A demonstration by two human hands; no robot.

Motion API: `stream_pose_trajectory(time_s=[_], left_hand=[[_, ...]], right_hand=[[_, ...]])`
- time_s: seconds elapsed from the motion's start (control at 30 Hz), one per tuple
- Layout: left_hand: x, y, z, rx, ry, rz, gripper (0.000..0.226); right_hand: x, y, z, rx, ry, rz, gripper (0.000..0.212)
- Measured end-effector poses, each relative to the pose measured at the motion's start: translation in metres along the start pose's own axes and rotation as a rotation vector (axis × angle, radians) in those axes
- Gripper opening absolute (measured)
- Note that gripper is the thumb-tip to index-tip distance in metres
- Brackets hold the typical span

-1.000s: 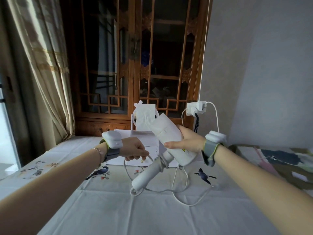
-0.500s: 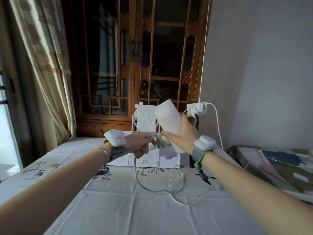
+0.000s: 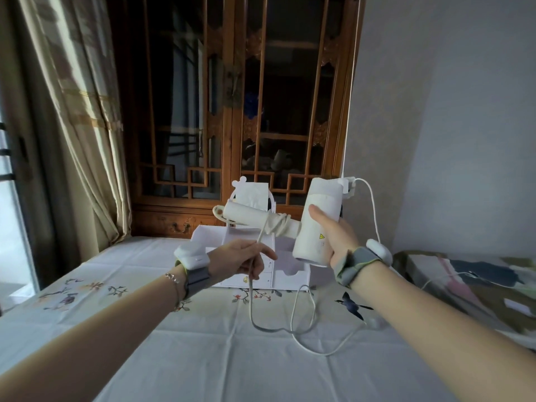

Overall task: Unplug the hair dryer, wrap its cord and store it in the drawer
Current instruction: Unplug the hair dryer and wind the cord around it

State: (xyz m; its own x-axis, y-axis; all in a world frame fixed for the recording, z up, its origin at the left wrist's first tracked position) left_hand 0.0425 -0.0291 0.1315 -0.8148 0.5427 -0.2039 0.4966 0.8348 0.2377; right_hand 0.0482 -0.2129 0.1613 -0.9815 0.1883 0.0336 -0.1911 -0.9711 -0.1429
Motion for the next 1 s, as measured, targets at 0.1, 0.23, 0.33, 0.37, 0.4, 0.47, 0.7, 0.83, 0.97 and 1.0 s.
stream_pose_trajectory(time_s=[0.1, 0.23, 0.33, 0.37, 0.4, 0.47, 0.7, 0.83, 0.97, 1.0], left_hand=[[0.004, 0.009, 0.008, -0.050, 0.030, -0.017, 0.037], [0.010, 0.001, 0.026, -0.142, 0.111, 0.044, 0.035], [0.016, 0.007, 0.035, -0.154, 0.169, 0.033, 0.036], [0.016, 0.012, 0.035, -0.148, 0.185, 0.025, 0.036], [0.016, 0.013, 0.033, -0.153, 0.204, 0.023, 0.035], [0.016, 0.023, 0.033, -0.211, 0.254, 0.016, 0.029], [0.005, 0.031, 0.012, -0.652, 0.302, 0.133, 0.026], [0.000, 0.019, 0.008, -0.730, 0.376, 0.213, 0.033], [-0.003, 0.018, 0.008, -0.814, 0.433, 0.148, 0.035], [-0.003, 0.016, 0.008, -0.803, 0.438, 0.134, 0.035]], right_hand=[[-0.007, 0.005, -0.006, -0.051, -0.057, 0.070, 0.053], [-0.009, 0.007, -0.015, -0.193, -0.136, 0.151, 0.042], [-0.006, 0.007, -0.010, -0.231, -0.137, 0.240, 0.036], [-0.006, 0.008, -0.008, -0.195, -0.131, 0.266, 0.034], [-0.006, 0.009, -0.007, -0.151, -0.132, 0.295, 0.034], [-0.005, 0.009, -0.008, -0.057, -0.144, 0.344, 0.041], [0.007, -0.002, -0.022, 0.323, -0.140, 0.529, 0.087], [0.010, -0.012, -0.022, 0.536, -0.092, 0.506, 0.049], [0.012, -0.025, -0.016, 0.813, 0.043, 0.475, 0.053], [0.012, -0.028, -0.013, 0.867, 0.079, 0.449, 0.059]])
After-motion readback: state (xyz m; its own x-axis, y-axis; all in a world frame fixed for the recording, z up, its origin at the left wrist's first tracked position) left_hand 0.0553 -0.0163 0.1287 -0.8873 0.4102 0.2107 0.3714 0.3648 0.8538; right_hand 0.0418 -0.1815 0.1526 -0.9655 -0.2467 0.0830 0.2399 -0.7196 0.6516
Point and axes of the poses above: each hand's wrist, its own x-axis away from the middle knuckle, its own y-axis out of the back of the hand, z = x × y, the point moved 8 cm from there along -x, towards the middle knuckle, and after that the axes turned 4 degrees about -y, right-handed, at the moved point
